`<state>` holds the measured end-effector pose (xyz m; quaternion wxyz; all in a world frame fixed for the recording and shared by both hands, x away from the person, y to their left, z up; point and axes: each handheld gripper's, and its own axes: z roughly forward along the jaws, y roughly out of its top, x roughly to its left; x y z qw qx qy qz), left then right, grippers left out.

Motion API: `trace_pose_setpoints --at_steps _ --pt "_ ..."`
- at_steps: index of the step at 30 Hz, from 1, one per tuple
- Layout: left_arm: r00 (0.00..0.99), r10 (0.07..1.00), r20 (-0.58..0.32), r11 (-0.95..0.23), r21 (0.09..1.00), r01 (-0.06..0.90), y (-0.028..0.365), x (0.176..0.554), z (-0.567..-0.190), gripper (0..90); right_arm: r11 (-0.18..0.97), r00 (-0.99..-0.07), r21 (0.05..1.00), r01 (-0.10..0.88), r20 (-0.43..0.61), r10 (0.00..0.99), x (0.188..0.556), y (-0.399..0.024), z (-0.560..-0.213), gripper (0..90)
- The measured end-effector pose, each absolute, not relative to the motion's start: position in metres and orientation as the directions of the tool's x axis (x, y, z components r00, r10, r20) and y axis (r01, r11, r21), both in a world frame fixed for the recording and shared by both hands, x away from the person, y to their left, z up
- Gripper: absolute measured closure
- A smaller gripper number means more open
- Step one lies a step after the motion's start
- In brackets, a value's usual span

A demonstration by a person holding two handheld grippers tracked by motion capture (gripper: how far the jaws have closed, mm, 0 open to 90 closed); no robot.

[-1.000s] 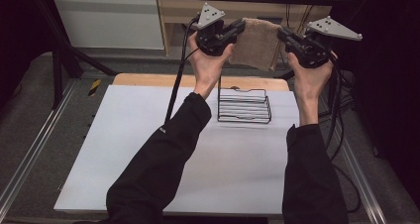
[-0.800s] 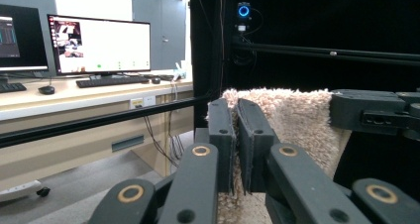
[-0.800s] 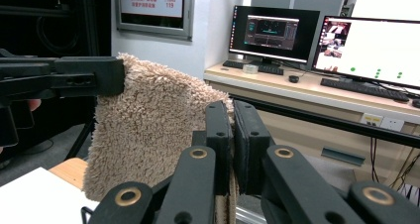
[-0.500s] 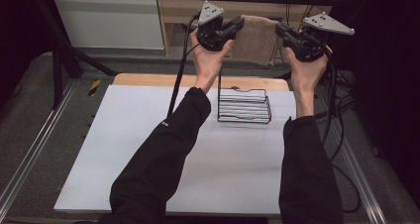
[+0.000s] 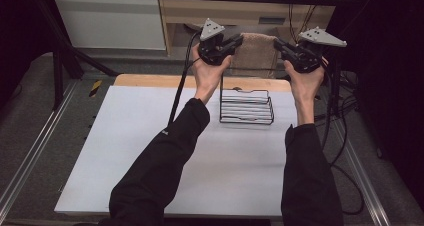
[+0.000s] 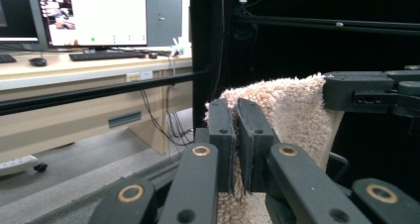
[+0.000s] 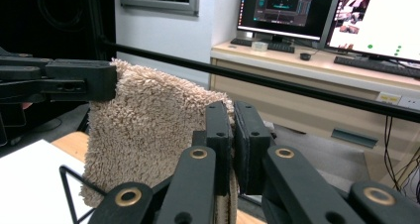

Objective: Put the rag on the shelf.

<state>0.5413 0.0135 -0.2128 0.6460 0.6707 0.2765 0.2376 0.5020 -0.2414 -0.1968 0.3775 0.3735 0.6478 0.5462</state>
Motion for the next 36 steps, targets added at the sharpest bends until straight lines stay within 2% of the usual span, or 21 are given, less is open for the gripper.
trace_pose_setpoints --at_steps 26,36 --pt "0.775 0.631 0.018 -0.096 0.994 0.056 0.021 0.509 -0.239 85.0 0.172 -0.489 0.978 0.118 -0.094 0.867 0.475 -0.245 -0.223 85.5" --pt "0.788 0.614 0.050 -0.159 0.985 0.061 0.024 0.499 -0.246 83.7 0.151 -0.506 0.978 0.146 -0.057 0.860 0.464 -0.247 -0.233 85.3"
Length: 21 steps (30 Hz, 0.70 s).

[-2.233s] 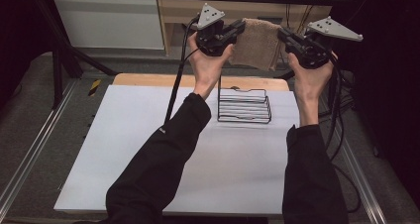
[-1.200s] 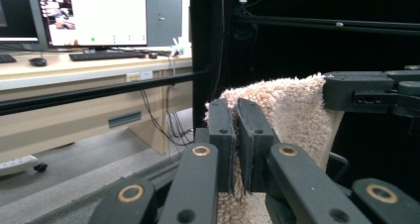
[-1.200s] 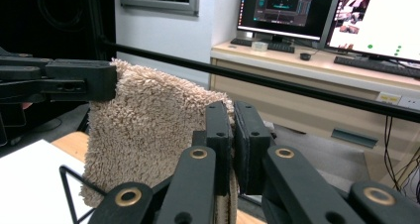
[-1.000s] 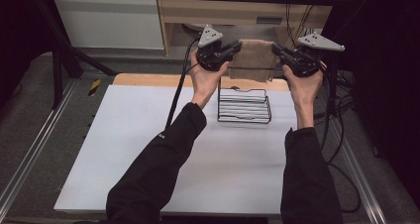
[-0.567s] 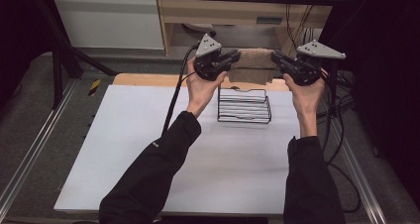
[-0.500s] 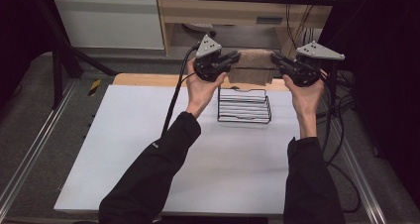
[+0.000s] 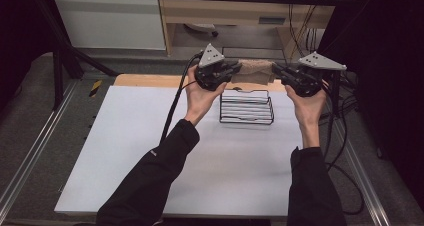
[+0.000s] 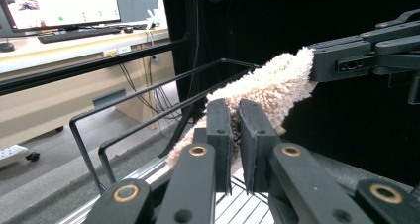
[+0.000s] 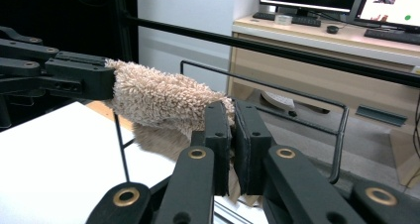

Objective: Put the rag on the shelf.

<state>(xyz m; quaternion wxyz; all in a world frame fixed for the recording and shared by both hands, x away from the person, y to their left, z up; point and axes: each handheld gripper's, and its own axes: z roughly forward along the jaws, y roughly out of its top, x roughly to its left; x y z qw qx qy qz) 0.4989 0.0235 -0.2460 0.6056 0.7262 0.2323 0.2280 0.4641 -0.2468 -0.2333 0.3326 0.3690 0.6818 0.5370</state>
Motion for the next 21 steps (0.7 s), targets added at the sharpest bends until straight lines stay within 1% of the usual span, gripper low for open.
trace_pose_setpoints --at_steps 3,9,16,19,21 --pt "0.795 0.603 0.056 -0.196 0.977 0.080 0.025 0.498 -0.247 82.5 0.177 -0.520 0.972 0.153 -0.073 0.851 0.460 -0.246 -0.236 85.1" --pt "0.802 0.596 0.031 -0.210 0.971 0.118 0.027 0.496 -0.249 78.2 0.199 -0.535 0.964 0.175 -0.076 0.841 0.457 -0.246 -0.239 84.6" --pt "0.820 0.572 -0.030 -0.191 0.967 0.168 0.036 0.494 -0.233 69.8 0.212 -0.541 0.961 0.180 -0.083 0.837 0.457 -0.247 -0.243 84.5" --pt "0.822 0.567 -0.056 -0.190 0.962 0.196 0.035 0.496 -0.224 70.7 0.212 -0.541 0.960 0.182 -0.082 0.837 0.456 -0.247 -0.246 84.1" --pt "0.824 0.563 -0.059 -0.199 0.958 0.205 0.030 0.496 -0.221 76.4 0.213 -0.543 0.960 0.180 -0.084 0.836 0.456 -0.247 -0.247 84.0"
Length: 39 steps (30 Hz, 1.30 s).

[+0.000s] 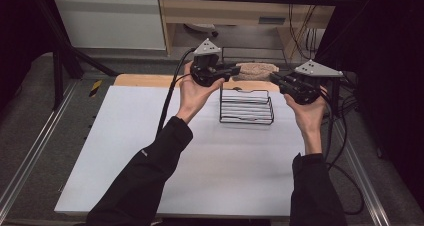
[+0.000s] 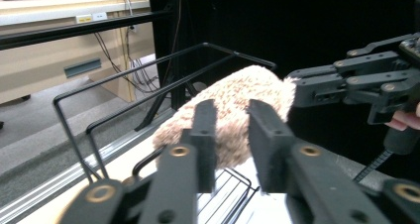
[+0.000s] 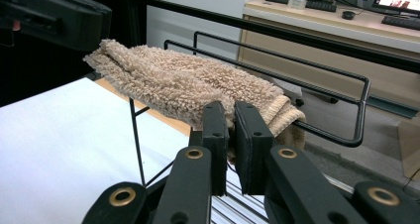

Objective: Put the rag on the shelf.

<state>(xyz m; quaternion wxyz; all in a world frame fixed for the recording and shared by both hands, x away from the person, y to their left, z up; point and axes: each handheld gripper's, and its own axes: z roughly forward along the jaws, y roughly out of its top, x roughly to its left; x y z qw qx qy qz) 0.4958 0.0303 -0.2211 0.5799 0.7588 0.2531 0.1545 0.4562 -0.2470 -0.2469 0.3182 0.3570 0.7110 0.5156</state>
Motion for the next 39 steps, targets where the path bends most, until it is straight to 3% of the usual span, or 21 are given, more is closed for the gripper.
trace_pose_setpoints --at_steps 6,16,21,28,39 --pt "0.834 0.549 -0.045 -0.303 0.920 0.249 0.013 0.495 -0.230 89.6 0.207 -0.546 0.960 0.186 -0.074 0.834 0.456 -0.246 -0.254 81.7" --pt "0.835 0.550 -0.006 -0.349 0.907 0.236 0.008 0.496 -0.241 90.0 0.186 -0.569 0.969 0.164 -0.062 0.820 0.447 -0.248 -0.251 67.9" --pt "0.832 0.554 0.028 -0.375 0.900 0.220 0.005 0.495 -0.245 90.0 0.168 -0.588 0.970 0.178 -0.033 0.808 0.443 -0.244 -0.245 73.0" --pt "0.823 0.566 0.037 -0.378 0.900 0.219 0.006 0.497 -0.247 90.0 0.152 -0.545 0.953 0.260 0.015 0.838 0.455 -0.241 -0.262 85.9" --pt "0.819 0.573 0.034 -0.370 0.902 0.222 0.007 0.500 -0.253 84.2 0.118 -0.524 0.955 0.274 0.045 0.850 0.458 -0.252 -0.274 79.0"
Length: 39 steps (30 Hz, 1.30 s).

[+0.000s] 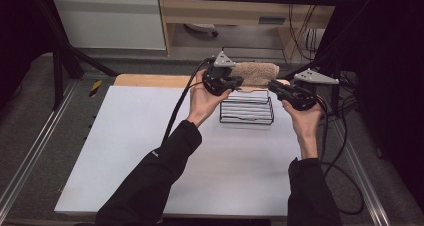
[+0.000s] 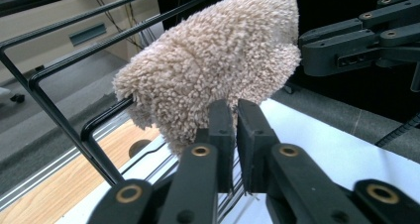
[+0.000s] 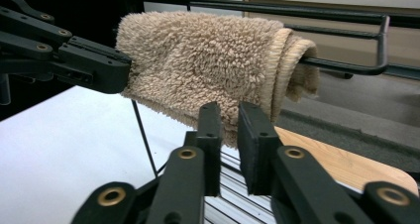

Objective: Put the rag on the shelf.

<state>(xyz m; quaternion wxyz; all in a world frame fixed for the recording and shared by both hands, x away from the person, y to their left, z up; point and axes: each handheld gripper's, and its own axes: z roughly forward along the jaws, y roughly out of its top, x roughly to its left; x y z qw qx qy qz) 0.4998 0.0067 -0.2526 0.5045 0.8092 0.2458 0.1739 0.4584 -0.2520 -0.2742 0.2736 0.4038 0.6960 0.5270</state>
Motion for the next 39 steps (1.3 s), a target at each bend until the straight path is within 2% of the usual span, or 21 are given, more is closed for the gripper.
trace_pose_setpoints --at_steps 7,9,11,17,21,30,39 --pt "0.814 0.579 0.045 -0.374 0.902 0.216 0.015 0.488 -0.252 73.4 0.097 -0.544 0.961 0.259 0.061 0.837 0.443 -0.259 -0.271 60.2" --pt "0.811 0.583 0.040 -0.376 0.899 0.226 0.019 0.484 -0.253 69.8 0.101 -0.550 0.959 0.263 0.063 0.833 0.438 -0.259 -0.272 52.1" --pt "0.809 0.587 0.031 -0.373 0.897 0.237 0.024 0.480 -0.256 64.7 0.100 -0.548 0.957 0.273 0.070 0.834 0.433 -0.259 -0.273 43.5" --pt "0.811 0.585 -0.003 -0.377 0.884 0.275 0.043 0.467 -0.269 50.1 0.111 -0.545 0.946 0.304 0.077 0.835 0.418 -0.259 -0.280 25.9" --pt "0.810 0.585 -0.020 -0.387 0.871 0.301 0.058 0.456 -0.284 42.2 0.119 -0.548 0.934 0.336 0.091 0.831 0.411 -0.259 -0.292 17.0" --pt "0.794 0.608 -0.007 -0.403 0.859 0.316 0.094 0.433 -0.323 23.8 0.140 -0.567 0.903 0.405 0.128 0.814 0.401 -0.258 -0.327 5.5" --pt "0.771 0.636 -0.020 -0.382 0.861 0.337 0.133 0.412 -0.354 13.6 0.153 -0.571 0.890 0.429 0.136 0.809 0.392 -0.254 -0.348 1.3"
